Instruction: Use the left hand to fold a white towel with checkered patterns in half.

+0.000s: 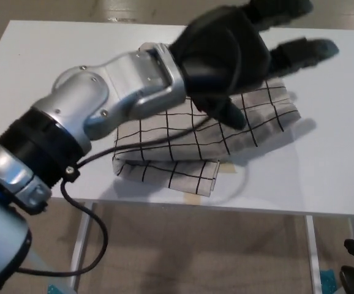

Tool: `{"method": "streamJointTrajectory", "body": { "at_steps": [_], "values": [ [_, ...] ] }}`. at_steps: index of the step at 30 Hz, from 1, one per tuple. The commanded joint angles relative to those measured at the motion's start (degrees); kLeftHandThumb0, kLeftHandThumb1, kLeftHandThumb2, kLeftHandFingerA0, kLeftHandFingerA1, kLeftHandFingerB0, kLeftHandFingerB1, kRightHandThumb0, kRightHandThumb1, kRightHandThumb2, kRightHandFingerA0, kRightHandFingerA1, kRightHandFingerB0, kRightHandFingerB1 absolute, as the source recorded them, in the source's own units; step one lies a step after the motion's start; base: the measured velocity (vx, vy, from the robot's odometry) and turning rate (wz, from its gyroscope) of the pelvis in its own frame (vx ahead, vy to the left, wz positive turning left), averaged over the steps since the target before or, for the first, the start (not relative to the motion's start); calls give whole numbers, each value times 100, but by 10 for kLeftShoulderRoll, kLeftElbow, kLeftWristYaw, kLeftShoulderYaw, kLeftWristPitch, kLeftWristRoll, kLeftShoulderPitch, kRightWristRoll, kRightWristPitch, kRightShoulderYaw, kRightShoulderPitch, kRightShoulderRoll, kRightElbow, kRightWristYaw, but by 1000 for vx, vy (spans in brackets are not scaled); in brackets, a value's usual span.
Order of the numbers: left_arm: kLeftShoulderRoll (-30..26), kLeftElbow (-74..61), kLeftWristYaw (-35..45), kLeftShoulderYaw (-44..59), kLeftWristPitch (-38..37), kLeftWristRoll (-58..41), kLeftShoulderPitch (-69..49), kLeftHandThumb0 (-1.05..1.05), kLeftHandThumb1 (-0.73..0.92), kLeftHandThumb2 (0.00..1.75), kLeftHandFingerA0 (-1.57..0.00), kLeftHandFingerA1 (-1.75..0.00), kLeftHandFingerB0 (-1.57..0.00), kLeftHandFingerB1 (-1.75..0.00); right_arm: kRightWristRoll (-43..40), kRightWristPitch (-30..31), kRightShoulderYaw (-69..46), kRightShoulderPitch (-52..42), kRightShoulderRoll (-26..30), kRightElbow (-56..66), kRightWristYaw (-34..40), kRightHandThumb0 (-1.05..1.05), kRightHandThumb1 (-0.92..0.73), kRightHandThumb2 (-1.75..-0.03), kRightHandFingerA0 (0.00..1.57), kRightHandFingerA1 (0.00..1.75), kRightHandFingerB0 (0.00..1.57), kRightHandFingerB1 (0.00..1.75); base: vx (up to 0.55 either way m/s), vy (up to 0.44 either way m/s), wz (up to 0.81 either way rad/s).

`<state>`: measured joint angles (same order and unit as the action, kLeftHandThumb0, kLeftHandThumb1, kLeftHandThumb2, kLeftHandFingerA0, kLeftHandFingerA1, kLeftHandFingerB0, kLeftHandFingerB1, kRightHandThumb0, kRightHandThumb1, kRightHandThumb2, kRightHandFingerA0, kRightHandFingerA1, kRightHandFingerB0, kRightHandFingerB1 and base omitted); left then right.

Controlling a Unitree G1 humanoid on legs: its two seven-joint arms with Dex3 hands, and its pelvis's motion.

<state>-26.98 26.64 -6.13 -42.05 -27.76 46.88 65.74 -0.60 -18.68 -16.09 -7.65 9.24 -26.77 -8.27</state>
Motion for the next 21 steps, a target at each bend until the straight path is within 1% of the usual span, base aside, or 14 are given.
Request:
{"method": "streamJointTrajectory", "body": {
  "at_steps": [1,2,5,6,7,8,10,11,12,13,18,19,20,21],
  "values": [
    [-159,-157,361,312,168,-536,-76,-95,65,63,0,-9,0,-20,-36,-8,-13,-26,-1,-38,-12,-55,-60,-58,38,57,49,48,0,0,0],
    [-176,-174,359,324,162,-544,-105,-83,48,93,0,-6,0,-15,-44,0,-21,-34,6,-34,-18,-60,-48,-88,30,60,46,59,0,0,0],
    [-206,-214,344,347,149,-552,-172,-81,47,91,0,-6,0,-15,-55,19,-37,-44,21,-25,-23,-60,-47,-87,29,59,47,60,0,0,0],
    [-217,-233,331,360,141,-551,-209,-70,41,83,0,-9,0,-18,-60,32,-44,-46,25,-18,-21,-50,-59,-58,32,53,47,46,0,0,0],
    [-223,-247,322,370,136,-551,-234,-70,41,83,0,-9,0,-18,-63,41,-48,-46,27,-13,-19,-50,-59,-58,32,53,47,46,0,0,0],
    [-232,-276,305,389,129,-550,-286,-60,38,77,0,-13,0,-21,-70,57,-56,-46,28,-5,-16,-46,-62,-57,32,53,47,45,0,0,0],
    [-236,-314,281,422,111,-558,-371,-56,37,74,-3,-15,-4,-22,-79,73,-66,-43,28,2,-6,-43,-63,-57,33,55,47,45,0,0,0],
    [-236,-314,281,422,111,-558,-371,-56,37,74,-3,-15,-4,-22,-79,73,-66,-43,28,2,-6,-43,-63,-57,33,55,47,45,0,0,0],
    [-231,-331,274,449,88,-584,-441,-59,38,70,-10,-12,-10,-21,-83,69,-73,-37,28,1,1,-44,-63,-58,32,55,48,46,0,0,0],
    [-230,-334,276,458,79,-599,-466,-59,38,70,-10,-12,-10,-21,-84,64,-76,-36,28,-2,2,-44,-63,-58,32,55,48,46,0,0,0],
    [-221,-380,323,541,58,-675,-650,-64,42,67,-14,-16,-14,-27,-90,68,-88,-57,32,16,-3,-47,-64,-58,33,55,48,45,0,0,0],
    [-220,-386,334,555,56,-685,-677,-59,39,68,-11,-20,-11,-33,-91,73,-91,-59,31,19,-2,-47,-47,-87,29,59,45,60,0,0,0],
    [-219,-390,342,565,56,-692,-695,-59,39,68,-11,-20,-11,-33,-91,76,-93,-60,30,21,-1,-47,-47,-87,29,59,45,60,0,0,0],
    [-217,-393,358,579,57,-707,-716,-55,37,70,-1,-26,-8,-38,-90,77,-94,-61,28,24,2,-43,-64,-58,35,55,49,46,0,0,0]
  ]
}}
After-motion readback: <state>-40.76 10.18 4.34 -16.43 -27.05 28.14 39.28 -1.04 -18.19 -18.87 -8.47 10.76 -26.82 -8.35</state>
